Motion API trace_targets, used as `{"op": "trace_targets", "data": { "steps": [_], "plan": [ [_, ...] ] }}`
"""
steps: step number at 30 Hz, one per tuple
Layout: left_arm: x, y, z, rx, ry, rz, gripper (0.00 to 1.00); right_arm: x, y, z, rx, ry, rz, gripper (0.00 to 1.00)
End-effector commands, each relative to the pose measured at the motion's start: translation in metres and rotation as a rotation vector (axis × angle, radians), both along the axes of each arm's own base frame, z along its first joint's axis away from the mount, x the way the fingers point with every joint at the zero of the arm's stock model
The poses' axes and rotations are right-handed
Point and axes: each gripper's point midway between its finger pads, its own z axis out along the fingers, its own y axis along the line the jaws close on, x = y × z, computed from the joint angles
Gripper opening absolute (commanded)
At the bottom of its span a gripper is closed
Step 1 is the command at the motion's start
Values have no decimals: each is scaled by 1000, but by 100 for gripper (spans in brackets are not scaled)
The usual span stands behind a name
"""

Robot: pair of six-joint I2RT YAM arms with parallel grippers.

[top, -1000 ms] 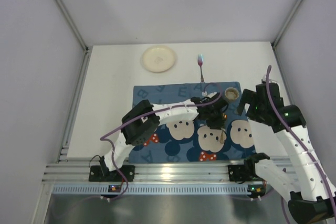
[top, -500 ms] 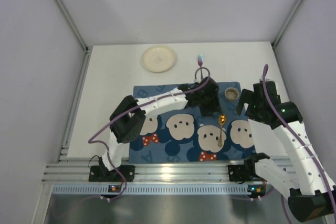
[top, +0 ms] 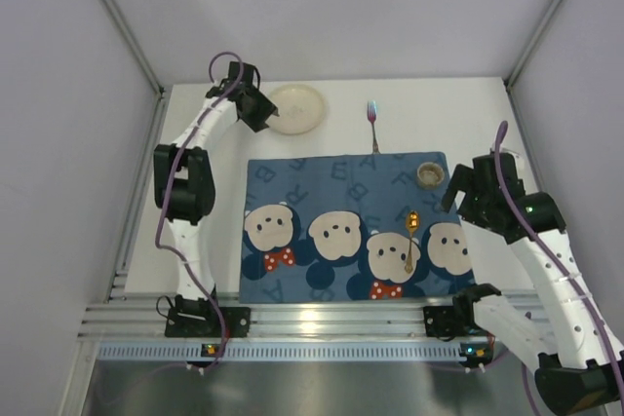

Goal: Set the dinner table for one person

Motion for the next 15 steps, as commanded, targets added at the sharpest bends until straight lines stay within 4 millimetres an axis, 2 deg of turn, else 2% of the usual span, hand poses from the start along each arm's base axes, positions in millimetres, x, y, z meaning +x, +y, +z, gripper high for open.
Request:
{"op": "trace_targets", "data": {
  "steps": [1, 3, 4, 9, 15],
  "plan": [
    [23, 3, -5, 9, 13, -53, 49, -4, -9, 15, -12, -51, -60, 100],
    [34, 10, -6, 12, 8, -44, 49, -5, -12, 15, -14, -52, -81, 100],
    [37, 15, -16, 16, 21, -32, 49, -6, -13, 14, -14, -51, -93, 100],
    [47, 32, -44, 34, 48, 2, 48, -4, -13, 10, -9, -32, -118, 100],
    [51, 31, -60, 45, 58, -30, 48, 2, -13, 9, -19, -24, -129, 100]
  ]
}}
